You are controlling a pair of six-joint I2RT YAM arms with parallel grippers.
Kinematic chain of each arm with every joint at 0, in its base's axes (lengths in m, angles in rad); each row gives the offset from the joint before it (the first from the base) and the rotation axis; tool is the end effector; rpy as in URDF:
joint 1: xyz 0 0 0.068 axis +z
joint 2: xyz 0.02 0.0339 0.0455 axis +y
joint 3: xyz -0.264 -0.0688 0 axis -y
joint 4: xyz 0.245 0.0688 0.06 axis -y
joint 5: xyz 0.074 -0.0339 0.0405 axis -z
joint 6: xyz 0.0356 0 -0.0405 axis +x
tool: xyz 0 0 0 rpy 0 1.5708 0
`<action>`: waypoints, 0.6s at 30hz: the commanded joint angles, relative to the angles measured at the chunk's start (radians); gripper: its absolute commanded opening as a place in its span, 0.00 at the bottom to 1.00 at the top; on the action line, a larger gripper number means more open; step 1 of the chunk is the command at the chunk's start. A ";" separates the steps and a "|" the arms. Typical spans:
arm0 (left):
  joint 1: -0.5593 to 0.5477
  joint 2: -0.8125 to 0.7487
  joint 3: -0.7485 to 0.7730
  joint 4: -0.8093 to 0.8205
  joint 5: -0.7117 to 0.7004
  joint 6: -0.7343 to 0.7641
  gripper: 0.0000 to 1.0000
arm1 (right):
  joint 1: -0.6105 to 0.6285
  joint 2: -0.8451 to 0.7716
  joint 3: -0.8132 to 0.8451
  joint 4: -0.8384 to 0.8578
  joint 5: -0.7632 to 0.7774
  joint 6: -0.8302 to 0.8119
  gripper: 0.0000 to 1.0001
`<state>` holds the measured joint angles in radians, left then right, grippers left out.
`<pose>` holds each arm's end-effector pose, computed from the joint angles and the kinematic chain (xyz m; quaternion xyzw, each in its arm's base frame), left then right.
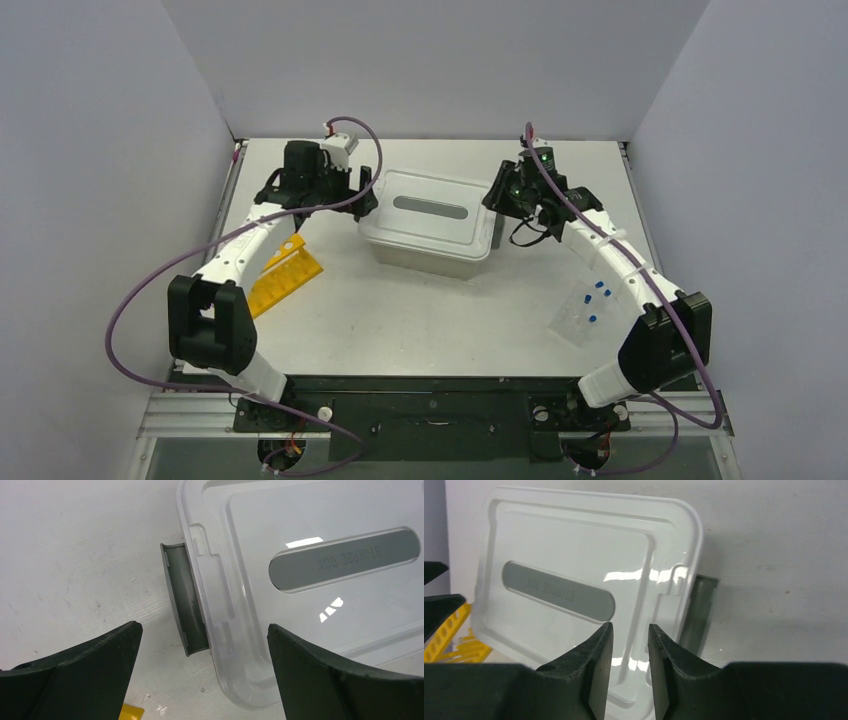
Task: Organize the chemistry lab equipment
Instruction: Move the storage box to the center of the board.
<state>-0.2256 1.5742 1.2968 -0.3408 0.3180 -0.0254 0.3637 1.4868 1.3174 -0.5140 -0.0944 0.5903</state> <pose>0.3492 -0.0916 0.3056 0.1599 0.8658 -0.1963 0.4315 0.3113 0.1221 0.3253 0.0819 0.8987 0.2347 0.3614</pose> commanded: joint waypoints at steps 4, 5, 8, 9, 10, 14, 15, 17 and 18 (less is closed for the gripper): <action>0.031 0.038 -0.040 0.036 0.088 -0.111 0.97 | 0.067 0.062 0.015 0.111 -0.087 0.066 0.25; 0.045 0.036 -0.052 0.063 0.129 -0.146 0.97 | 0.068 0.066 0.008 0.121 -0.087 0.068 0.24; 0.071 0.038 -0.094 0.128 0.206 -0.218 0.97 | 0.069 0.073 -0.022 0.132 -0.079 0.070 0.24; 0.078 0.040 -0.100 0.139 0.231 -0.229 0.97 | 0.068 0.076 -0.027 0.134 -0.078 0.069 0.24; 0.080 0.047 -0.110 0.158 0.241 -0.247 0.97 | 0.068 0.078 -0.040 0.135 -0.071 0.066 0.24; 0.088 0.077 -0.130 0.199 0.265 -0.284 0.97 | 0.061 0.091 -0.075 0.153 -0.075 0.069 0.22; 0.092 0.093 -0.132 0.208 0.287 -0.295 0.97 | 0.057 0.096 -0.080 0.155 -0.077 0.070 0.22; 0.109 0.121 -0.137 0.251 0.346 -0.343 0.97 | 0.052 0.098 -0.093 0.155 -0.077 0.067 0.22; 0.119 0.130 -0.136 0.285 0.391 -0.381 0.97 | 0.050 0.099 -0.095 0.155 -0.077 0.066 0.21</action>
<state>-0.1329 1.6630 1.1648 -0.2024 0.5488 -0.2878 0.4252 1.5654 1.2503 -0.3817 -0.1734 0.6521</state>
